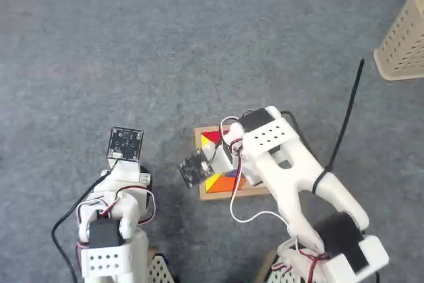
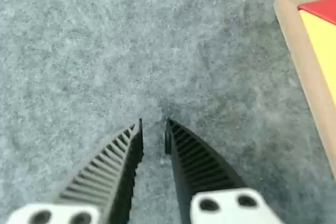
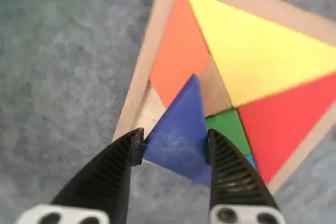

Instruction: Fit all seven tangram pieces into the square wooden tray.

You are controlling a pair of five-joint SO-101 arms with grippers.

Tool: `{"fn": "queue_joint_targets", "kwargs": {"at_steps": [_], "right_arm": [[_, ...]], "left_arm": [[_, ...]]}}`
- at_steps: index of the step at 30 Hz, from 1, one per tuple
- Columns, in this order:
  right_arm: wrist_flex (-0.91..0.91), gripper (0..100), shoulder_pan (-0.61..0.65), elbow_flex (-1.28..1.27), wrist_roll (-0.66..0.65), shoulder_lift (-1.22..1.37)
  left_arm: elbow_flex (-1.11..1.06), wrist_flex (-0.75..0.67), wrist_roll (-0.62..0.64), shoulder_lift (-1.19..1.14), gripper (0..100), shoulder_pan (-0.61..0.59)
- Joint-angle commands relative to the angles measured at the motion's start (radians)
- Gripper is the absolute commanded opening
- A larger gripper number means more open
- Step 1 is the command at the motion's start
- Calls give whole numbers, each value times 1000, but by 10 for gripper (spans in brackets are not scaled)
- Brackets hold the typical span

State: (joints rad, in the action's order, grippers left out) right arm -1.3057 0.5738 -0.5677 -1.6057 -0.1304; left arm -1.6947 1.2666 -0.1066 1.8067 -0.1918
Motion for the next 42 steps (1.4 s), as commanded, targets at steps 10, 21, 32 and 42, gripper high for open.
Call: {"fn": "queue_joint_targets", "kwargs": {"at_steps": [10,21,32,42], "right_arm": [[-97,91,-93,5,-270,42],[-82,210,-93,28,-137,45],[-74,263,-96,58,-92,41],[-81,24,-137,137,282,41]], "left_arm": [[10,0,8,21,71,2],[10,0,8,21,71,2],[10,0,8,21,71,2],[10,0,8,21,71,2]]}}
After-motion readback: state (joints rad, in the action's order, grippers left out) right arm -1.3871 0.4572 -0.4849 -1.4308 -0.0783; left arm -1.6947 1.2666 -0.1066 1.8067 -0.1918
